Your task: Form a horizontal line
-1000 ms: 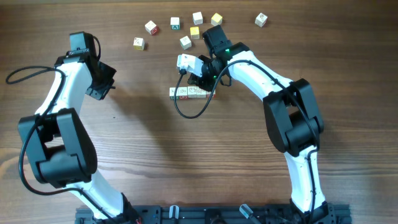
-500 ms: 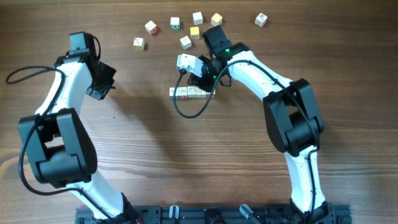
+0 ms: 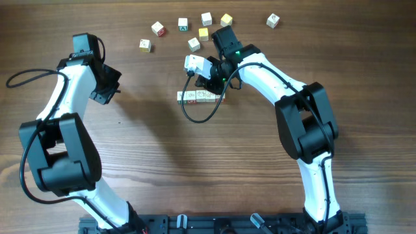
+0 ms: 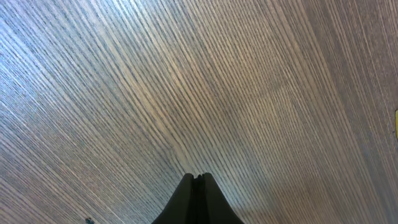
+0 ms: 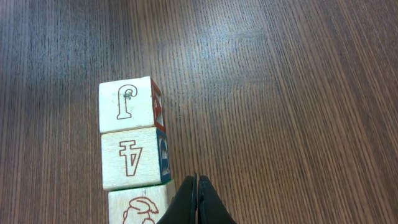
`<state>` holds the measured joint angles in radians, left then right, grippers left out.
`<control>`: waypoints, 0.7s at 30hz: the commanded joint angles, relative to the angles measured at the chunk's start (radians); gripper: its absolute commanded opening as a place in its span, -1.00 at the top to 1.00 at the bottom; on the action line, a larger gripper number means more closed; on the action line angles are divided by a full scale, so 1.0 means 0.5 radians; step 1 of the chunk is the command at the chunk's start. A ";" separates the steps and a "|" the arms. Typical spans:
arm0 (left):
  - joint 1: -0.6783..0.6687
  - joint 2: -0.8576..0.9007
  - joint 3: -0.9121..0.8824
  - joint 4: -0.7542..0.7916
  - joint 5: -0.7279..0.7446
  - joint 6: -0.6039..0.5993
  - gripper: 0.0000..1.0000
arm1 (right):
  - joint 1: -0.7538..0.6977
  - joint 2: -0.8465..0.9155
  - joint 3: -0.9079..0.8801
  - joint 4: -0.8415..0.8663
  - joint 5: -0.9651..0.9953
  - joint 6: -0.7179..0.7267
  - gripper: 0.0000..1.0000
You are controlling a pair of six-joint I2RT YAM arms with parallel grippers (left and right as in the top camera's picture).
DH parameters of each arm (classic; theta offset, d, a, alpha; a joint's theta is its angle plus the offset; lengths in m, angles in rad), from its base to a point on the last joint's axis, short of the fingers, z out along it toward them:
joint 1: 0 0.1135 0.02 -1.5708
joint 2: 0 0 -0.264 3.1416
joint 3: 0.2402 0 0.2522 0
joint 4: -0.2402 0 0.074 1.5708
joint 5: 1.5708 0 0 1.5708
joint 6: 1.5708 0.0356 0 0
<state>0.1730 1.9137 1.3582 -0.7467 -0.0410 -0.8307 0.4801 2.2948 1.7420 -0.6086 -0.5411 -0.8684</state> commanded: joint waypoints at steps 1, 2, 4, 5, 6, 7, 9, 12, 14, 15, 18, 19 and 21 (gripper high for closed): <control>0.002 -0.024 -0.026 0.007 -0.048 0.024 0.92 | 0.010 0.045 0.024 0.005 0.003 0.008 0.91; 0.002 -0.024 -0.026 0.007 -0.048 0.024 0.92 | 0.010 0.045 0.024 0.010 0.003 0.008 0.91; 0.002 -0.024 -0.026 0.007 -0.048 0.024 0.92 | 0.010 0.045 0.024 0.017 0.003 0.008 0.91; 0.002 -0.024 -0.026 0.007 -0.048 0.024 0.92 | 0.010 0.045 0.024 0.021 0.003 0.008 0.91; 0.002 -0.024 -0.026 0.007 -0.048 0.023 0.92 | 0.010 0.046 0.024 0.027 0.003 0.008 0.91; 0.002 -0.024 -0.026 0.007 -0.048 0.023 0.92 | 0.010 0.046 0.024 0.038 0.003 0.008 0.91; 0.002 -0.024 -0.026 0.007 -0.048 0.024 0.92 | 0.010 0.046 0.024 0.048 0.004 0.008 0.91; 0.002 -0.024 -0.026 0.008 -0.048 0.023 0.92 | 0.010 0.046 0.023 0.050 0.006 0.008 0.91; 0.002 -0.024 -0.026 0.009 -0.048 0.023 0.92 | 0.010 0.049 0.023 0.060 0.042 0.008 0.91; 0.002 -0.024 -0.026 0.013 -0.048 0.023 0.92 | 0.010 0.051 0.023 0.074 0.068 0.008 0.91; 0.002 -0.024 -0.026 0.014 -0.048 0.024 0.92 | 0.010 0.062 0.021 0.122 0.079 0.008 0.91; 0.002 -0.024 -0.026 0.013 -0.048 0.023 0.92 | 0.010 0.064 0.021 0.132 0.079 0.009 0.92; 0.002 -0.024 -0.026 0.014 -0.048 0.024 0.92 | 0.010 0.065 0.021 0.143 0.079 0.009 0.91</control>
<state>0.1730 1.9137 1.3582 -0.7429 -0.0410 -0.8307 0.4801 2.2948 1.7420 -0.5453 -0.5121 -0.8684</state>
